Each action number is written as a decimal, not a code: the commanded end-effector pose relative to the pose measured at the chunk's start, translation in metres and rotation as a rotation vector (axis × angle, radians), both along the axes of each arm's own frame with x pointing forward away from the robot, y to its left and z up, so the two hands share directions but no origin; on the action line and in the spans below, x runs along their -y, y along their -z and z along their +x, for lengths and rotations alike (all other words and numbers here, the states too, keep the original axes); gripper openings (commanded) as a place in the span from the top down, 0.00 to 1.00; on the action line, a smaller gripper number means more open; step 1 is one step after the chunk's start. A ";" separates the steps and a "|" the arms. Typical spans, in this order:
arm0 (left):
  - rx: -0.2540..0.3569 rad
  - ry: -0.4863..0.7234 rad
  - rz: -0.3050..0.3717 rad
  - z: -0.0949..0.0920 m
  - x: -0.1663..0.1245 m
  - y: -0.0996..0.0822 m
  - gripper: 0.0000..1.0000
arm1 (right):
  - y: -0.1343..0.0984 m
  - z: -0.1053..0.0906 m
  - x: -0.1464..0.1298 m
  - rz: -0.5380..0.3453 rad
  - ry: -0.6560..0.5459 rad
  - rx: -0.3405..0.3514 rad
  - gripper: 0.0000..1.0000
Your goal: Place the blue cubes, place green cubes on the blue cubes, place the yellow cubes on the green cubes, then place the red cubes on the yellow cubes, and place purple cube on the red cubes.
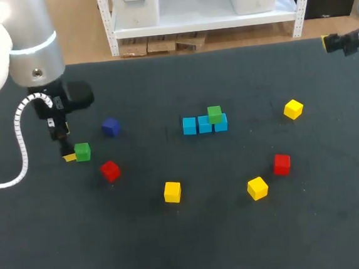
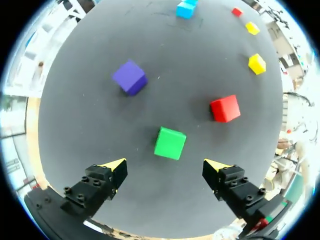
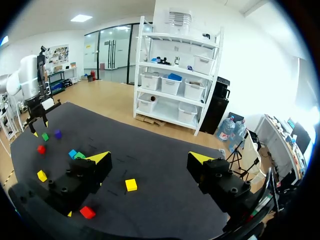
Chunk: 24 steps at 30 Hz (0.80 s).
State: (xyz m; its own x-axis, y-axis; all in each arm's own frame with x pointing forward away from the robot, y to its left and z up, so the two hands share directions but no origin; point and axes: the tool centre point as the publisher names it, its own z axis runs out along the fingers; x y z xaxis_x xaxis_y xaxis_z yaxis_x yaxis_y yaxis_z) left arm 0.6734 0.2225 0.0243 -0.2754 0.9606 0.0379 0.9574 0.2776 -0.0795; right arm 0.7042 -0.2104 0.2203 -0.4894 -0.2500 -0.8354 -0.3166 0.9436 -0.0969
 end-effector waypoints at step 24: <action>0.012 0.203 -0.026 -0.003 0.016 0.017 0.00 | 0.004 0.002 0.001 0.017 -0.009 0.039 0.00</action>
